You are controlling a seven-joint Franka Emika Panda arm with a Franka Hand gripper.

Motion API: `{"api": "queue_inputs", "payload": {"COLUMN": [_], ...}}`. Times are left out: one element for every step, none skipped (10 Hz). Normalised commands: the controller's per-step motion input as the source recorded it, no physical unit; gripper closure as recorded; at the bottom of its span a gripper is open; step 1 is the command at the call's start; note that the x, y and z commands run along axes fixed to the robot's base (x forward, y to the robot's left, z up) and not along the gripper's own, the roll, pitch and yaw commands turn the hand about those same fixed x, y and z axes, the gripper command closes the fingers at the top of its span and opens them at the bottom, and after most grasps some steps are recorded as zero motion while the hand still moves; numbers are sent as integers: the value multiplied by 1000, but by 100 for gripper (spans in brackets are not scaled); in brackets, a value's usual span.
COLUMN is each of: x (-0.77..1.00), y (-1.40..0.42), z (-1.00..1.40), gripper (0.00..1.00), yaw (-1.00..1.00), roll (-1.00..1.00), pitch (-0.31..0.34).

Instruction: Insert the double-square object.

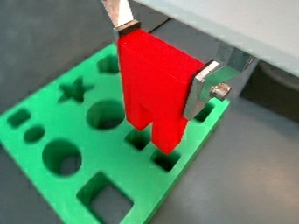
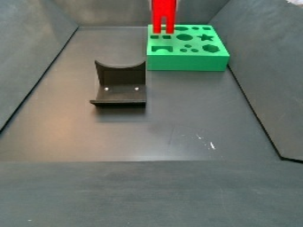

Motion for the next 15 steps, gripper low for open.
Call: {"api": "queue_inputs", "payload": {"x": [-97,-77,-57,223,426,463,417,294,266,157,23,0,0,0,-94], "y": [-309,-220,-137,0,0,-26,-26,0,0,109,89,177,200,34,-40], "z": [-520,-454,-497,-637,-634,-654,-746,-923,-937,-883,-894,-991,-977,-889,-700], "gripper": [100,100,100,100,100,100,100,100,100,100,100,100,100,100,100], "yaw": [443,480,463,280,0,-91,-231,-200,-146,-86,-9,0,0,0,0], "roll": [293,280,251,179,230,224,171,21,36,46,16,109,130,47,-53], "pitch": [-61,-49,-43,0,43,61,40,0,0,0,0,-26,-14,-33,-66]}}
